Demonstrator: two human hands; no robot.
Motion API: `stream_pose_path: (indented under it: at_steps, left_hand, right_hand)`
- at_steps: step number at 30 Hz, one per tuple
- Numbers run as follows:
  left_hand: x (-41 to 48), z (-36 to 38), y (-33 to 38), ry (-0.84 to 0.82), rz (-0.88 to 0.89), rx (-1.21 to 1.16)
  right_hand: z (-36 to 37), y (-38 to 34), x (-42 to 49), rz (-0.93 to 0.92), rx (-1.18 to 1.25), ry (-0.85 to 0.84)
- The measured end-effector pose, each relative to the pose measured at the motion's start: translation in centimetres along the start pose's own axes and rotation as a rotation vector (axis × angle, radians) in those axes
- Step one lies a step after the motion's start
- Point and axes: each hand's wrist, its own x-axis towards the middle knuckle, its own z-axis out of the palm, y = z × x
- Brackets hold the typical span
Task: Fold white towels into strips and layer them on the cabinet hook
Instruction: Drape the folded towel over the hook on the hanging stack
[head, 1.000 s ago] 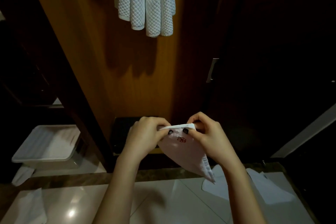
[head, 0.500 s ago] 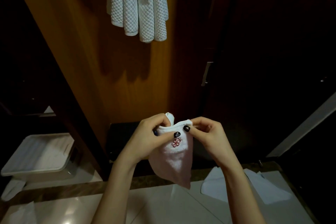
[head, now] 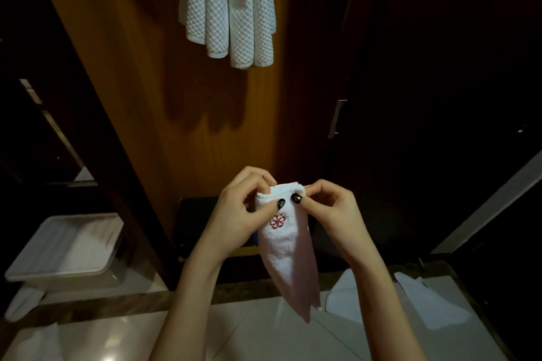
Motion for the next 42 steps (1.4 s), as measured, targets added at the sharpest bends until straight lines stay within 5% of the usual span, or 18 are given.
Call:
stream_pose_path:
  at_steps: [4,11,16,22,25,35,42]
  left_hand:
    - [-0.1,0.5,0.0,0.118,-0.064,-0.036]
    - [-0.7,0.3,0.4,-0.088,-0.048,-0.232]
    - [0.6,0.9,1.0,0.059,-0.056,-0.299]
    - [4.8,1.5,3.0,0.187,0.03,-0.311]
    - [7.5,1.1,4.1,0.194,0.094,-0.259]
    - [13.9,-0.2,4.2,0.311,0.067,-0.174]
    - [14.5,-1.7,1.1,0.376,-0.045,-0.198]
  right_hand:
    - [0.6,0.0,-0.2,-0.065,-0.045,0.109]
    - [0.7,-0.8,0.0,-0.105,-0.031,0.256]
    - [0.7,-2.4,0.7,-0.139,-0.008,0.201]
    - [0.0,-1.8,-0.2,-0.285,-0.265,0.285]
    - [-0.1,0.2,-0.9,-0.249,-0.511,0.254]
    - [-1.8,2.8,0.1,0.037,-0.692,0.245]
    - [-3.9,2.8,-1.6,-0.074,-0.355,0.36]
